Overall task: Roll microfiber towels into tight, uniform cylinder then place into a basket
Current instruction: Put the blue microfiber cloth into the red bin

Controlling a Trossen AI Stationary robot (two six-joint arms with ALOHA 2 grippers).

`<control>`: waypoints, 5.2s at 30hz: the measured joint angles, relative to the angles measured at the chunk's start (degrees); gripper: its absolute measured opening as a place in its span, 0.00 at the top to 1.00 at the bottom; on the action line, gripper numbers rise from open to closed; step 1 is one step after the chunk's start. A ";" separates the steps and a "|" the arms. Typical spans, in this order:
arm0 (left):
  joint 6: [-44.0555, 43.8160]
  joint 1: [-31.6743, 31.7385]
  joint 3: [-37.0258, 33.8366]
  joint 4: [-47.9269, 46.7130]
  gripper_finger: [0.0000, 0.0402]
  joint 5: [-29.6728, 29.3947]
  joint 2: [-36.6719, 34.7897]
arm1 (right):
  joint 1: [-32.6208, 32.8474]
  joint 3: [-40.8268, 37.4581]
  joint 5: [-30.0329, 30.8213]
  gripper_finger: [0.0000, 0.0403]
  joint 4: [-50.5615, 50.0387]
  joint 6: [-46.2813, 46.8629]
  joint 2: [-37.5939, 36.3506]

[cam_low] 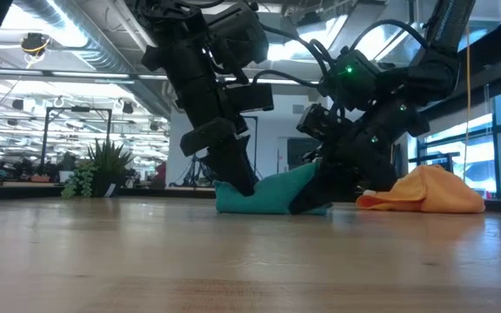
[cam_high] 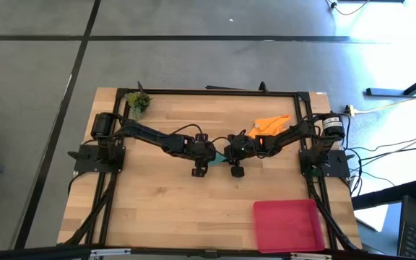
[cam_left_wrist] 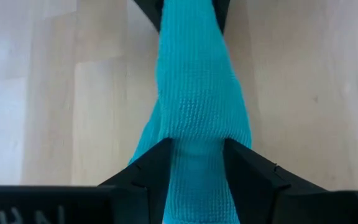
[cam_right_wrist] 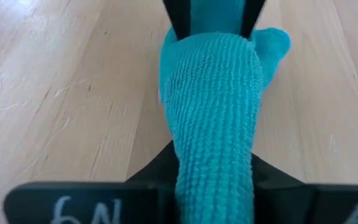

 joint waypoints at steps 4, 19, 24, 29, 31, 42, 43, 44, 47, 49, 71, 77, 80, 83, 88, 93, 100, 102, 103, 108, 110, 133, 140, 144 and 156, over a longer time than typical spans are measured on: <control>-0.97 0.00 0.16 -0.44 0.65 -1.27 -1.47 | 0.00 0.00 -0.07 0.86 -0.02 0.05 0.00; -9.89 -1.95 0.81 -11.52 0.65 -1.54 -12.61 | 0.00 -0.18 -0.26 0.92 -3.18 -0.04 -2.42; -12.92 -5.66 0.90 -13.52 0.65 -3.09 -15.21 | 0.14 -0.16 1.41 0.92 -9.76 -0.05 -10.07; -15.97 -10.17 0.87 -15.08 0.65 -8.73 -17.03 | 2.38 -0.13 7.91 0.91 -18.06 1.47 -20.31; -17.54 -11.86 0.87 -15.08 0.65 -10.62 -17.58 | 3.87 -0.09 10.72 0.92 -23.57 3.51 -24.73; -21.90 -19.76 0.85 -16.03 0.65 -15.34 -17.72 | 19.60 -0.09 20.69 0.92 -42.39 18.81 -41.75; -21.98 -20.24 0.85 -16.07 0.65 -15.59 -17.72 | 20.98 -0.09 21.34 0.92 -43.69 19.53 -42.85; -22.05 -20.68 0.85 -16.00 0.65 -15.73 -17.72 | 22.22 -0.09 21.61 0.92 -44.31 20.15 -43.83; -22.15 -21.77 0.85 -15.72 0.65 -16.62 -17.72 | 25.46 -0.09 21.74 0.92 -47.43 23.08 -47.00; -22.80 -22.06 0.85 -15.78 0.65 -16.72 -17.72 | 27.55 -0.07 21.90 0.92 -50.10 25.35 -48.64; -26.22 -22.12 0.85 -14.53 0.65 -19.48 -17.70 | 58.26 -0.07 30.05 0.92 -56.63 55.12 -51.09; -26.22 -22.12 0.85 -14.31 0.65 -19.52 -17.70 | 66.31 0.00 33.48 0.92 -52.87 59.01 -50.46; -26.20 -22.12 0.85 -13.44 0.65 -19.52 -17.70 | 69.11 0.00 34.70 0.92 -52.59 62.31 -48.63; -26.09 -22.12 0.85 -12.72 0.65 -19.52 -17.70 | 70.96 0.00 36.12 0.92 -52.05 65.21 -45.43; -26.04 -22.12 0.85 -11.87 0.65 -19.52 -17.70 | 72.92 0.00 36.23 0.92 -45.94 66.92 -39.02; -26.04 -22.12 0.85 -11.78 0.65 -19.50 -17.68 | 73.12 0.02 36.31 0.91 -41.60 69.53 -32.55; -26.00 -22.12 0.85 -11.80 0.65 -19.11 -17.68 | 73.13 0.02 33.34 0.91 -34.99 72.39 -24.28; -26.00 -22.12 0.85 -11.75 0.65 -19.04 -17.68 | 73.13 0.02 32.78 0.91 -32.97 72.42 -22.67; -26.00 -22.13 0.85 -11.76 0.65 -19.04 -17.68 | 73.12 0.02 32.38 0.90 -31.62 72.53 -21.94; -25.99 -22.16 0.85 -11.66 0.65 -17.29 -17.68 | 73.12 0.02 30.01 0.91 -27.20 73.47 -19.35; -25.98 -22.15 0.85 -10.77 0.65 -14.70 -17.68 | 73.27 0.02 29.77 0.91 -26.90 73.53 -18.87; -25.98 -23.50 0.85 -7.78 0.65 -11.92 -17.68 | 78.03 0.00 33.33 0.91 -30.99 81.18 -18.73; -25.98 -23.50 0.85 -7.78 0.65 -11.92 -17.68 | 78.03 0.00 32.94 0.91 -30.93 80.94 -18.71; -25.98 -23.50 0.85 -7.78 0.65 -11.92 -17.68 | 78.03 0.00 32.94 0.91 -30.12 80.83 -18.18; -25.98 -23.50 0.85 -7.79 0.65 -11.90 -17.68 | 77.53 0.00 32.80 0.89 -19.41 79.40 -9.55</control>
